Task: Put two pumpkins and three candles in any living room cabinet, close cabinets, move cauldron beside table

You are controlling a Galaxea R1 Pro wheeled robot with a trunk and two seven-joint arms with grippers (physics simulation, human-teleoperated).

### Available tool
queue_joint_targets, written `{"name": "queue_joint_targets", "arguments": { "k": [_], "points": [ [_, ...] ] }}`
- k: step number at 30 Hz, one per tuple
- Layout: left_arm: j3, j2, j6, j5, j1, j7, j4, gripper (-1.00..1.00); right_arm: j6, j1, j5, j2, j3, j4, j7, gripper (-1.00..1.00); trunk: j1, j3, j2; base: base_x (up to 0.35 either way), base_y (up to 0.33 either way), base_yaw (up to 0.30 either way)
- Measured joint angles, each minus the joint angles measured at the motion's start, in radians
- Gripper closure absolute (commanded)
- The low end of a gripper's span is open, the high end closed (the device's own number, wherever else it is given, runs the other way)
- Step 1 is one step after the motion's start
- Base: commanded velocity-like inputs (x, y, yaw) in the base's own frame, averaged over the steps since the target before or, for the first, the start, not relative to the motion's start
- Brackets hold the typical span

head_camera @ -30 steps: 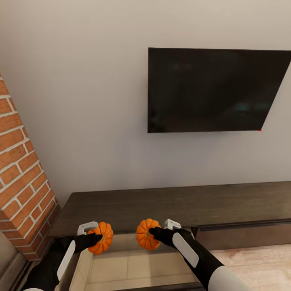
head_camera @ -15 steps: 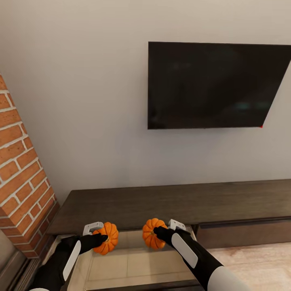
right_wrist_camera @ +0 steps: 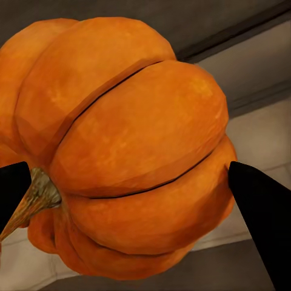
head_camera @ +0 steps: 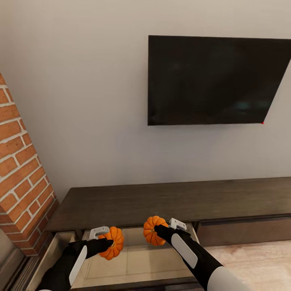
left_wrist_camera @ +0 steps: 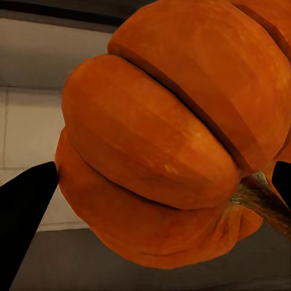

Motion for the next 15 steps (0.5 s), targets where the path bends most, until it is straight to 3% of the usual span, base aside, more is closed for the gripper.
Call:
{"name": "queue_joint_targets", "arguments": {
  "k": [15],
  "points": [
    [-0.003,0.001,-0.006,0.001,0.000,0.000,0.006,1.00,-0.028,0.000,0.023,-0.001,0.001,-0.002,0.010,1.00,0.058,-0.047,-0.105,0.000,0.000,0.000]
  ]
}}
